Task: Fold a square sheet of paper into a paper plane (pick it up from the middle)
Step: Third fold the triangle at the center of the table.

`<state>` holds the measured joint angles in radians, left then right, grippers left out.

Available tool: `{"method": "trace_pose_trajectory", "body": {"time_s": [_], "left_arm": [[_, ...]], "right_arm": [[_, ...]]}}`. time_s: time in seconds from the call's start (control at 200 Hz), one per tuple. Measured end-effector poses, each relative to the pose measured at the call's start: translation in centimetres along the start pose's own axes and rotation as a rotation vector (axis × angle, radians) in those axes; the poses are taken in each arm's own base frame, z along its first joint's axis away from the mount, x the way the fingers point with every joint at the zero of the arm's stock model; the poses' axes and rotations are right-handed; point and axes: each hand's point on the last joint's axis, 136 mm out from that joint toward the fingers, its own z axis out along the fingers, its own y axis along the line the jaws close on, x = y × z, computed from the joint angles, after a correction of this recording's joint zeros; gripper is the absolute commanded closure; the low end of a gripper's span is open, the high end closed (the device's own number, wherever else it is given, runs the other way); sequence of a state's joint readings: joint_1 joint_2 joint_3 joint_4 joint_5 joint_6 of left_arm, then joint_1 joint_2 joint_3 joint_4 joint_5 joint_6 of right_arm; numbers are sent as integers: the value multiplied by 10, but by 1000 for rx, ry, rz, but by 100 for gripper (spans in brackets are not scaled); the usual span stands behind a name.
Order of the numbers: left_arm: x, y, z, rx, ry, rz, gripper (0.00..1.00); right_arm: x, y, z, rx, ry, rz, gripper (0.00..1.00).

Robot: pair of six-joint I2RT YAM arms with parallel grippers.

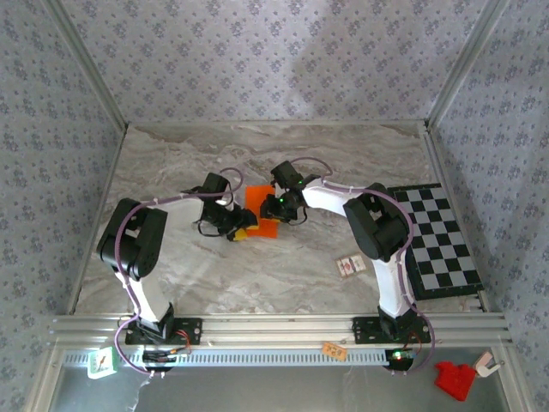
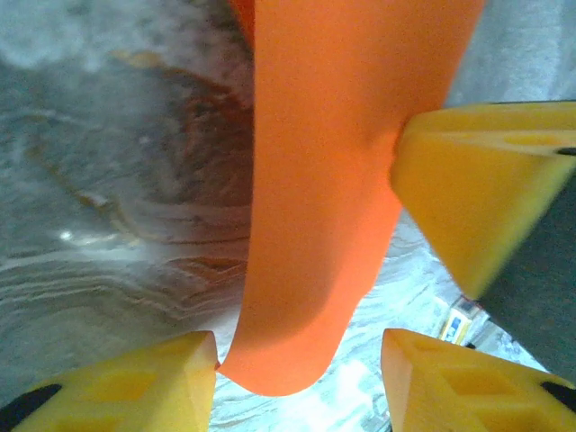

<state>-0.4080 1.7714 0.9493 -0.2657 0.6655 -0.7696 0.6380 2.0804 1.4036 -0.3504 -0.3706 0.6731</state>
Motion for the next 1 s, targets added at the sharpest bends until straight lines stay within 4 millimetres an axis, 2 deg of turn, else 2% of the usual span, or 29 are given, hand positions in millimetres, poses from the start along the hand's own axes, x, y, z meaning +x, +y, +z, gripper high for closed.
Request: {"method": "trace_pose_trajectory", "body": {"time_s": [0.23,0.41,0.54,0.999], "left_arm": [[-11,-11,-2,56,-31,37,46],[-27,-17,-10,109,-71,43,50],[-34,-14,-6,128,-73,26,55],[-39,-4,4,133,-56,-29,71]], "right_arm": [[0,0,1,-11,3,2,66],[1,-1,1,-16,5,3,66],[1,-1,1,-17,5,4,66],[0,-1,0,-33,-7,-11,66]]}}
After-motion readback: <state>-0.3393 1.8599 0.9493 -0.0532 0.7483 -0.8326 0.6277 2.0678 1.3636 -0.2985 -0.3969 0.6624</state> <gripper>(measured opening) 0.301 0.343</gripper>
